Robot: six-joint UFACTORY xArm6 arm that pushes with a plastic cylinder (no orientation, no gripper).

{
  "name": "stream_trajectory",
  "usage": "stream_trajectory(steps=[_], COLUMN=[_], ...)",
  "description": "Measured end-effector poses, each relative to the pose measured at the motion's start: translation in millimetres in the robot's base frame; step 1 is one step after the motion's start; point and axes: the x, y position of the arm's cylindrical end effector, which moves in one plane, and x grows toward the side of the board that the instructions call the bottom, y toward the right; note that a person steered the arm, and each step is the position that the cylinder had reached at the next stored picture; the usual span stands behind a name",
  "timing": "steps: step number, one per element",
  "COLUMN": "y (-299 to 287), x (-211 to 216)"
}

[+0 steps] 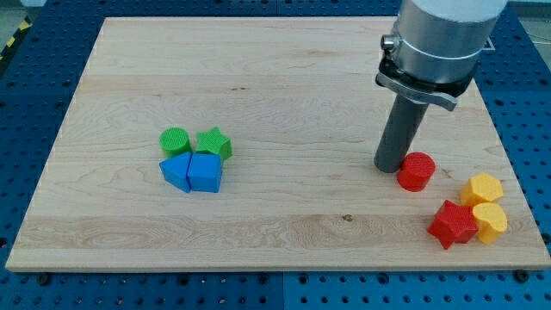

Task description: Place the red circle to the left of the yellow hexagon

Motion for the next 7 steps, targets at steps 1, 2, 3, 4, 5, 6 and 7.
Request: stream_trajectory(steps=[1,2,3,4,5,6,7], y=[2.8,4.7,11.3,25.2,25.4,25.6,25.6], x=[0.0,-7.5,-11.9,2.3,6.2,6.6,8.3])
